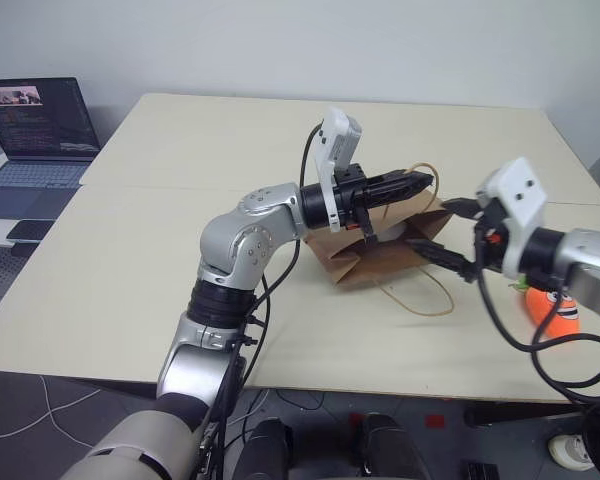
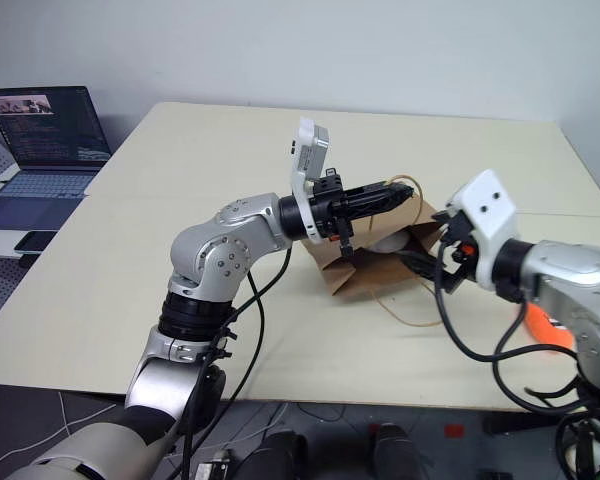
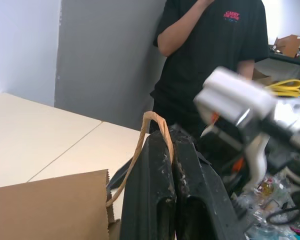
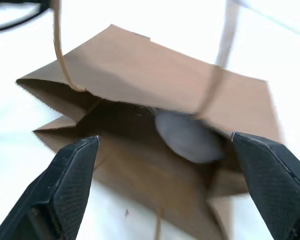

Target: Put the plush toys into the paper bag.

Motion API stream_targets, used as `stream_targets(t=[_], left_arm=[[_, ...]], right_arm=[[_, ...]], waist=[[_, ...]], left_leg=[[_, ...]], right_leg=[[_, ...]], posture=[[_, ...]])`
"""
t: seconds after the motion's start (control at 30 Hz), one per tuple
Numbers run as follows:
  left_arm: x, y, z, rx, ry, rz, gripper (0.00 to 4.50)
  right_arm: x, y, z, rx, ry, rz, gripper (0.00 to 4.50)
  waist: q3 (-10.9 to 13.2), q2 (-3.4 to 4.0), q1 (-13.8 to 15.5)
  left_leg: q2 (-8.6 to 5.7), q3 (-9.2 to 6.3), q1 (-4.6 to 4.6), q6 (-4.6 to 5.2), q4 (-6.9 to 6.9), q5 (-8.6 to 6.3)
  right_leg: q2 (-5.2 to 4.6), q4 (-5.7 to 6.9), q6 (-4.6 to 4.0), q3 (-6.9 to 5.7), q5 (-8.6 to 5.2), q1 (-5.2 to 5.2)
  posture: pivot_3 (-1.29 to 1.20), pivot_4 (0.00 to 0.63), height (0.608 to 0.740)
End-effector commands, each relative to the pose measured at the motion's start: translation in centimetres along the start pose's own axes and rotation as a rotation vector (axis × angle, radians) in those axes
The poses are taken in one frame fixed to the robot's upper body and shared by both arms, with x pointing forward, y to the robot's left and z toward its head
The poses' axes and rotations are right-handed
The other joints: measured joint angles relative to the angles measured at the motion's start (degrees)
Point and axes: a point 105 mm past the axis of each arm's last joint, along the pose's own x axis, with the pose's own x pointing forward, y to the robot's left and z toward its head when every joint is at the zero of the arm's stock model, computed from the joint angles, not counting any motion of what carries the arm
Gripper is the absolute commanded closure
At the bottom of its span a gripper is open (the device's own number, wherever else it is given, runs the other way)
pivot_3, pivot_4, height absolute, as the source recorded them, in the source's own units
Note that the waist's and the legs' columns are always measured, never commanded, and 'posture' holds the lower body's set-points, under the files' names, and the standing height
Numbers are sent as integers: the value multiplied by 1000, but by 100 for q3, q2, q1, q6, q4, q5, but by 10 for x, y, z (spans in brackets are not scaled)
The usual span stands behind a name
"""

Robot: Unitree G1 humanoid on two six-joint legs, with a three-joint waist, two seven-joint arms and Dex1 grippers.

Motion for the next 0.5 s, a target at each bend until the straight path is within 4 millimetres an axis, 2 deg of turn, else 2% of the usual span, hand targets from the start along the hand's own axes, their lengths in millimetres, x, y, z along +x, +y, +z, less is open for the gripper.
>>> stream_targets(t=[0.03,0.1,0.2,0.27,0.4,0.5], left_arm=[[2,-3,5,28,-25,-8,4500],[3,-4,4,22,-30,-11,4500],[4,-8,3,11,-36,-31,4500],[5,-10,3,8,-37,-42,4500],[5,-15,0,4,-32,-59,4500],[8,-17,-1,1,-42,-61,4500]], right_arm=[[-28,-6,2,-20,13,-20,57],[-42,-13,-8,-36,69,-58,57],[-64,-31,-35,-42,177,-172,57],[-73,-39,-44,-32,200,-215,57],[-96,-47,-90,88,299,-328,57],[-110,-50,-112,113,332,-394,57]], waist=[[0,0,4],[0,-1,16],[0,-2,38],[-1,-2,41],[-2,-3,36],[-4,1,29]], left_leg=[[0,-1,0,0,0,0],[0,1,-2,0,0,0],[-1,7,-6,0,1,0],[-2,17,-5,0,3,0],[-1,19,4,0,5,0],[-1,22,5,0,3,1]], right_leg=[[0,0,0,-1,0,2],[0,-1,0,2,0,1],[-1,-6,1,2,0,6],[-1,-7,1,9,0,7],[2,-4,1,19,-1,11],[5,-1,2,20,-1,10]], posture=[[0,150,740],[0,150,740],[0,150,740],[0,150,740],[0,150,740],[0,150,740]])
